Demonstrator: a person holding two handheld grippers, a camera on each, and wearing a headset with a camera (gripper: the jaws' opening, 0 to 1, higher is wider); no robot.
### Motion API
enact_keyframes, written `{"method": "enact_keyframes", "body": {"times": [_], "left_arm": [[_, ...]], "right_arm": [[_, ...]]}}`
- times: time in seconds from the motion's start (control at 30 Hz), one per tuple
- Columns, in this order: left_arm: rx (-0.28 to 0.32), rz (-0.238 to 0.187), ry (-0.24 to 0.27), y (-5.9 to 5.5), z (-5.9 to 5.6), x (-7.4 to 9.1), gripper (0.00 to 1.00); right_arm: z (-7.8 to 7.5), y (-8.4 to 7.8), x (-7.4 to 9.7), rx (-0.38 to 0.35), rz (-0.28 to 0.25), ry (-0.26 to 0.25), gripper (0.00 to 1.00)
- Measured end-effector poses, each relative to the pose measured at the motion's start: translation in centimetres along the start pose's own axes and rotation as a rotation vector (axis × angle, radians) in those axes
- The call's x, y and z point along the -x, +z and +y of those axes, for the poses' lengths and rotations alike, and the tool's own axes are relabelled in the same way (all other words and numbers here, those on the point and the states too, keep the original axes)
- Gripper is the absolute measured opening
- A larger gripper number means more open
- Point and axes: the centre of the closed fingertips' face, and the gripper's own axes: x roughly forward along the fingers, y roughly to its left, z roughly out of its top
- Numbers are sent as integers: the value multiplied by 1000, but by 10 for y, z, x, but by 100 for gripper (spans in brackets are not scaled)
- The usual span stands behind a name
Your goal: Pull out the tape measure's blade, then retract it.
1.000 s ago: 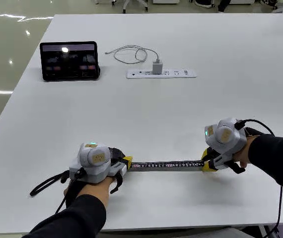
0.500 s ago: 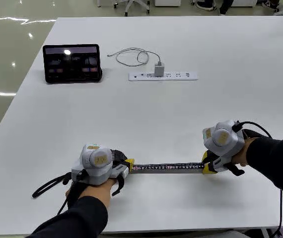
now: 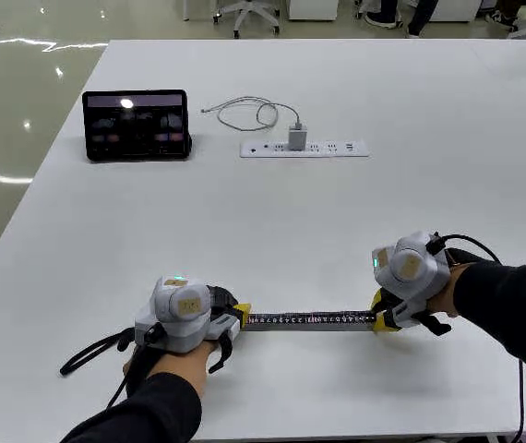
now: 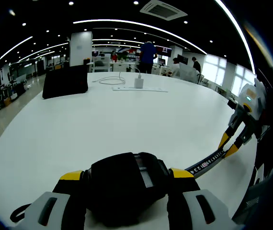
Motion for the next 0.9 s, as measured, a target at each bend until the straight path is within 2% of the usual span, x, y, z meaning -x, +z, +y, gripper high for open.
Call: {"method": "enact_keyframes", "body": {"times": [0.17, 0.9], "left_arm": [[0, 0, -1, 0, 0, 0, 65], [-1, 10, -5, -1, -1, 0, 65]], "right_arm": [[1, 3, -1, 18, 7, 5, 10], [1, 12, -5, 8, -4, 0, 10]]}}
